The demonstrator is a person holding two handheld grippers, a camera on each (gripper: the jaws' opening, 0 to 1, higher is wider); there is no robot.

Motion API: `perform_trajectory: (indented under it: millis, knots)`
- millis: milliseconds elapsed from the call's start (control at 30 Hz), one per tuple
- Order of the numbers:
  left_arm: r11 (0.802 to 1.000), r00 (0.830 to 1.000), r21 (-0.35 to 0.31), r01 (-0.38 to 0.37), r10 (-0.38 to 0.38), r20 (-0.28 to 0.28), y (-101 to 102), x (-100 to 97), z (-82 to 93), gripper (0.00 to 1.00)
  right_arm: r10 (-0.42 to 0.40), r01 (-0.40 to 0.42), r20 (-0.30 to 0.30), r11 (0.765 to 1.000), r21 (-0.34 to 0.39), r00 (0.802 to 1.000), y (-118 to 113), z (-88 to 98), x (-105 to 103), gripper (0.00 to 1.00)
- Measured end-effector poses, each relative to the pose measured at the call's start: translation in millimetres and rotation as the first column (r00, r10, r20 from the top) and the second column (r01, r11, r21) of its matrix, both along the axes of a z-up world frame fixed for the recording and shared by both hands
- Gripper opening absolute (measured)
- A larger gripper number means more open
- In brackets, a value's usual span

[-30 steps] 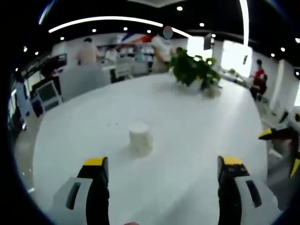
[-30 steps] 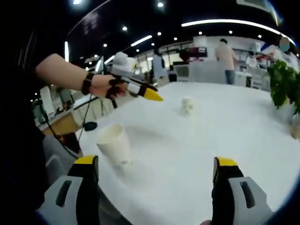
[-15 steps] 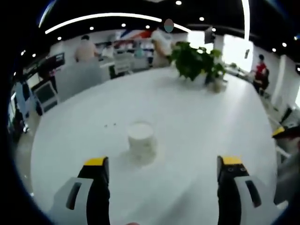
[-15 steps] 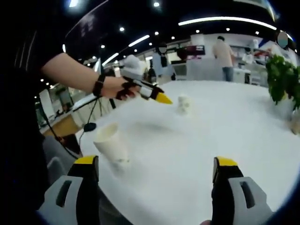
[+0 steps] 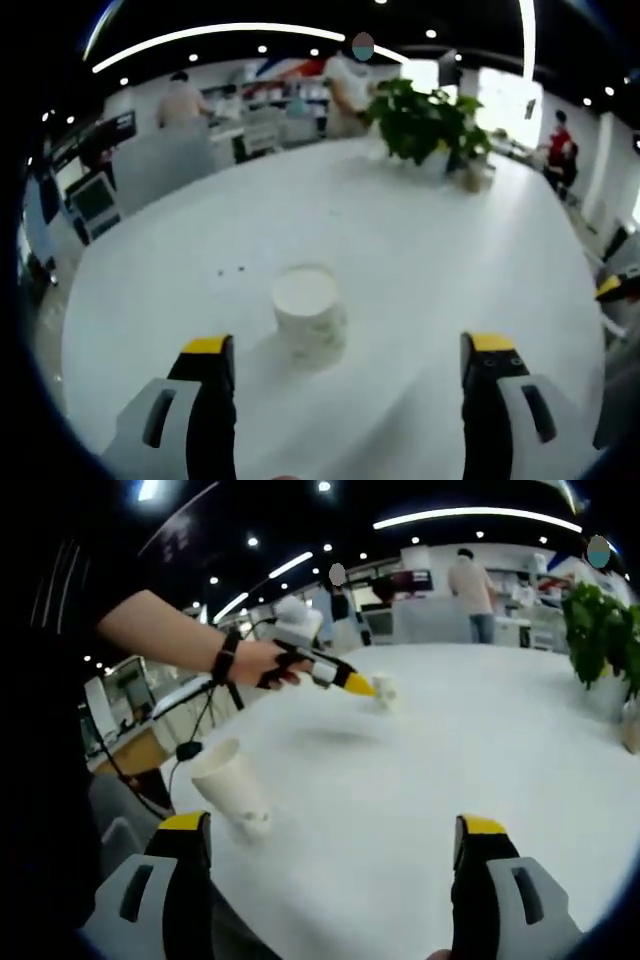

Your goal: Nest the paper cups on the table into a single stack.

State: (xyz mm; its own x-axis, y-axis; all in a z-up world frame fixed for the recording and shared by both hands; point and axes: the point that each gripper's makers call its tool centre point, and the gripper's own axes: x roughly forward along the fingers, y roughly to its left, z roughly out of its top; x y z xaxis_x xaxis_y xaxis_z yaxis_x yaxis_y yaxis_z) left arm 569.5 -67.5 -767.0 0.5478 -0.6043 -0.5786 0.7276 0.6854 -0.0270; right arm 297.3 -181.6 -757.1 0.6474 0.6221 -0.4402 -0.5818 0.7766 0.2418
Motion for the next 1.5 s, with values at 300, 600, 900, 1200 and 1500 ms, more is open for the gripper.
perform_trajectory:
  millis: [300, 600, 900, 1200, 1500]
  knots:
    - [1.000, 1.000, -0.007, -0.017, 0.017, -0.017, -8.2, 17.7, -9.7, 0.92, -0.002, 0.003, -0.025, 1.000, 0.011, 1.000, -4.0, -6.1, 2.7, 0.99]
    - [0.999, 0.999, -0.006, -0.032, 0.032, -0.026, -15.4, 27.3, -18.0, 0.89, -0.003, 0.003, -0.038, 1.000, 0.014, 0.999, -9.1, -9.8, 1.1, 0.99]
    - [0.999, 0.999, 0.010, -0.040, 0.040, -0.018, -18.7, 35.0, -25.4, 0.82, -0.002, 0.003, -0.051, 1.000, 0.013, 0.999, -14.0, -13.5, -1.3, 0.99]
    - [0.999, 0.999, 0.006, -0.045, 0.045, -0.021, -22.9, 39.0, -27.0, 0.71, 0.003, -0.003, -0.063, 1.000, 0.012, 0.998, -17.5, -16.8, -4.0, 0.99]
    - [0.998, 0.998, -0.003, -0.061, 0.061, -0.005, -24.9, 48.5, -22.7, 0.65, 0.080, -0.082, -0.029, 0.995, -0.049, 0.996, -8.0, -13.9, -4.1, 0.98]
